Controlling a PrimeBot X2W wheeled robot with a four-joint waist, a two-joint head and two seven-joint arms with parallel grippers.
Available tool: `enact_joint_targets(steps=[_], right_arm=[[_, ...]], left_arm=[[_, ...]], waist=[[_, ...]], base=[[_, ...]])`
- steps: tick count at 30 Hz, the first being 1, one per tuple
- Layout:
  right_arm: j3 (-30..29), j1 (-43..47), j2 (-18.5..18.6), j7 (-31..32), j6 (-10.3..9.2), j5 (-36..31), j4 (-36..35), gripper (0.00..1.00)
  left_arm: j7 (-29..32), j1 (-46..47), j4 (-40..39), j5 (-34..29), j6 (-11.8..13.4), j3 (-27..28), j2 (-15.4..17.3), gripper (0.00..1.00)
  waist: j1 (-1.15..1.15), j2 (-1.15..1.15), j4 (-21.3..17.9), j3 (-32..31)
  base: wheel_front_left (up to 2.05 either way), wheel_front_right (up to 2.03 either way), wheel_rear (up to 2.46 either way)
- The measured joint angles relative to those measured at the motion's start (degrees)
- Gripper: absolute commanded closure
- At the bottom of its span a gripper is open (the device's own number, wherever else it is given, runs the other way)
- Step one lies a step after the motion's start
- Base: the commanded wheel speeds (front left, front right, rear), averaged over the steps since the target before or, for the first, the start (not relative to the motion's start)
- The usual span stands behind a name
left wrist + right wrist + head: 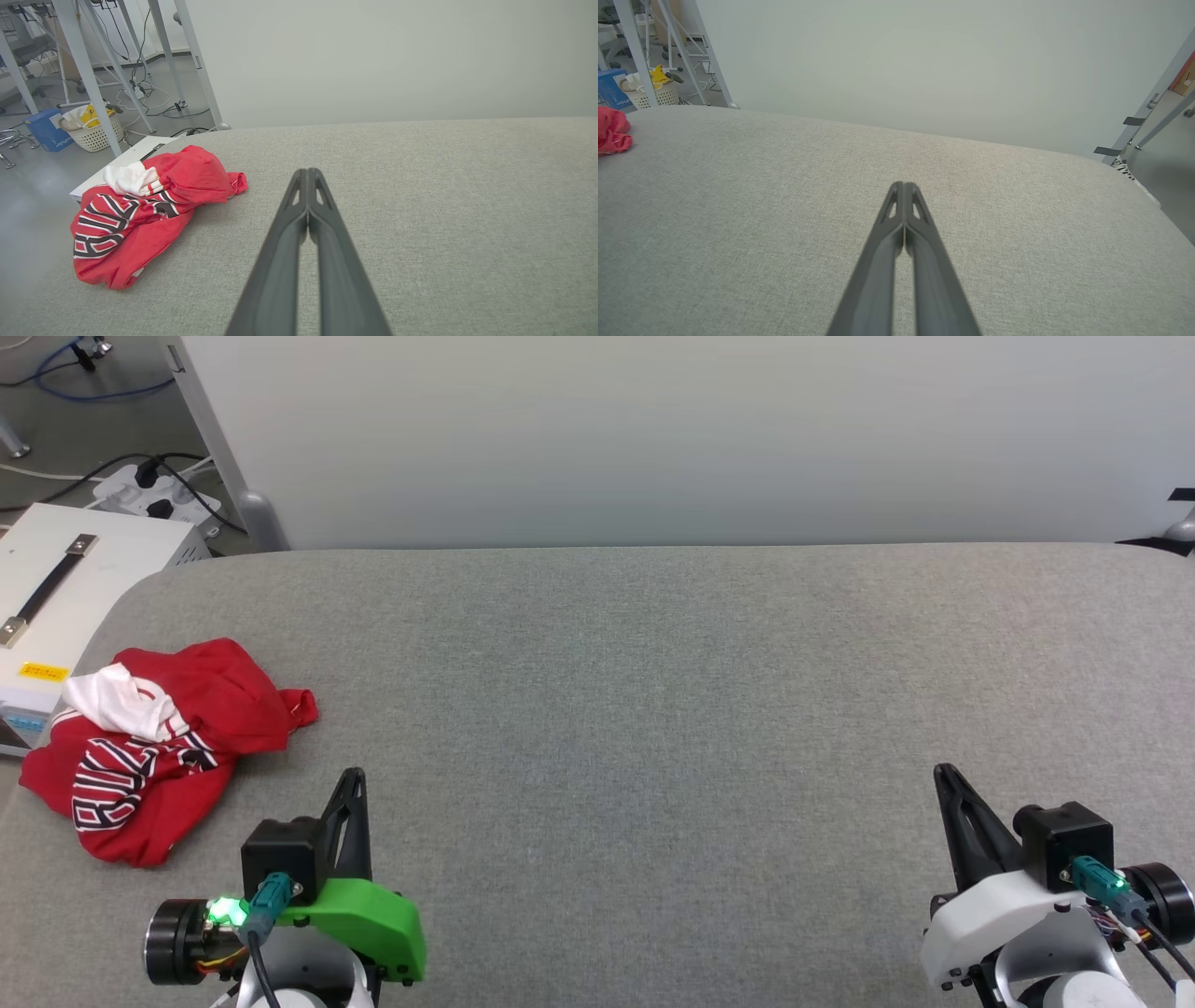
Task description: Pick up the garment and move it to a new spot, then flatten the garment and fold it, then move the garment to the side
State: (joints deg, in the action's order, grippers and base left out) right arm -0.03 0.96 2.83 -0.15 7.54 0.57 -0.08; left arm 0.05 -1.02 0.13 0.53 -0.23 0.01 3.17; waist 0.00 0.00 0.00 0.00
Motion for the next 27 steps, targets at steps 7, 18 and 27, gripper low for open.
enact_joint_targets(steps=[7, 18, 27], right_arm=[[0.0, 0.0, 0.0, 0.0, 0.0, 0.0, 0.0, 1.0], [0.0, 0.0, 0.0, 0.0, 0.0, 0.0, 0.0, 1.0], [0.0, 0.0, 0.0, 0.0, 0.0, 0.0, 0.0, 1.0]], left_arm=[[0.0, 0.0, 0.0, 0.0, 0.0, 0.0, 0.0, 1.0], [0.0, 0.0, 0.0, 0.0, 0.0, 0.0, 0.0, 1.0], [0.0, 0.0, 0.0, 0.0, 0.0, 0.0, 0.0, 1.0]], waist=[[0.0, 0.0, 0.0, 0.0], [0.0, 0.0, 0.0, 0.0], [0.0, 0.0, 0.0, 0.0]], base=[[0.0, 0.0, 0.0], [0.0, 0.0, 0.0], [0.0, 0.0, 0.0]])
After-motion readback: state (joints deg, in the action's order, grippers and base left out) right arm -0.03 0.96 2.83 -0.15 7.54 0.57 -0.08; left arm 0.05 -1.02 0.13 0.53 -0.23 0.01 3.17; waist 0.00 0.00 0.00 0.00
